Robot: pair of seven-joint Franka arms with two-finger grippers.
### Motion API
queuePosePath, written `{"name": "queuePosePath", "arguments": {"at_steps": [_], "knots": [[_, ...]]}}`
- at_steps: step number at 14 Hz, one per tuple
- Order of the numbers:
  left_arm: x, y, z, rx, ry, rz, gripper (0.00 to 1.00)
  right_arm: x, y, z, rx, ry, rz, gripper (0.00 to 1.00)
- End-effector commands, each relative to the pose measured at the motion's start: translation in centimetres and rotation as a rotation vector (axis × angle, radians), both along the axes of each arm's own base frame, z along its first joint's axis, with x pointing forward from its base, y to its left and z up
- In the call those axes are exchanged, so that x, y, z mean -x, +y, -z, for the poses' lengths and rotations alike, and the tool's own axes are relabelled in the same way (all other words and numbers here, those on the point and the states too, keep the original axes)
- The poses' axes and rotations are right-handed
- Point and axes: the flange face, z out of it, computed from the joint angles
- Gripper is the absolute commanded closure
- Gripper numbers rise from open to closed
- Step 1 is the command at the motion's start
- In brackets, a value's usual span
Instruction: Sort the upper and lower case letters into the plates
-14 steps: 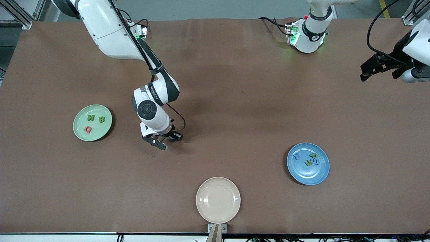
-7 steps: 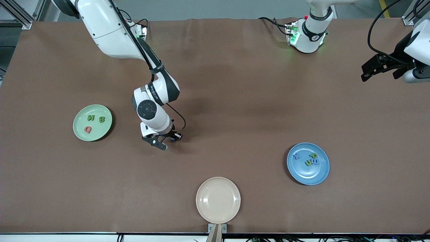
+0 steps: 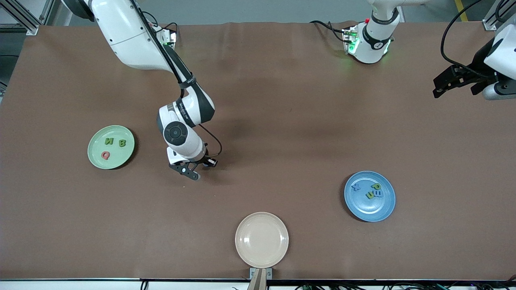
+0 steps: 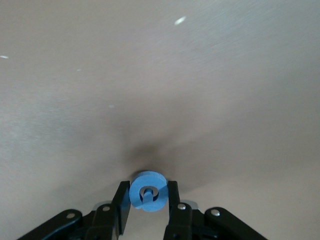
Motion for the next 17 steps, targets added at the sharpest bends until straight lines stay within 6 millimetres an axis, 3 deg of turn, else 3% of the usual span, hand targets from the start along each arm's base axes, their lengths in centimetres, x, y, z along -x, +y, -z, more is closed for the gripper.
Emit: {"name": "queuePosePath", "arguments": {"at_steps": [1,3,5,9,10,12,17], "knots": [[0.4,0.0,-0.2,0.015,-0.008,-0.003,0.0,-0.4,-6.7,-8.3,-0.014,0.067,-0.08,0.84],[0.4,0.0,-0.2,0.015,-0.008,-0.003,0.0,0.0,-13.0,-11.3,-0.04,0.088,-0.159,0.84],[0.5,0.1,-0.3,0.015,-0.01,-0.005,0.0,0.7,-20.2,-12.3,-0.069,0.082,-0.245,0.84],[0.5,0.1,-0.3,0.015,-0.01,-0.005,0.0,1.7,-33.2,-10.5,-0.104,0.032,-0.394,0.83],[0.4,0.1,-0.2,0.015,-0.008,-0.005,0.0,1.7,-35.6,-10.0,-0.096,-0.02,-0.445,0.82],[0.5,0.1,-0.3,0.015,-0.01,-0.005,0.0,2.3,-38.4,-7.2,-0.082,-0.062,-0.503,0.82],[0.4,0.2,-0.3,0.016,-0.011,-0.006,0.0,3.8,-38.6,-1.3,-0.053,-0.095,-0.527,0.8]]}}
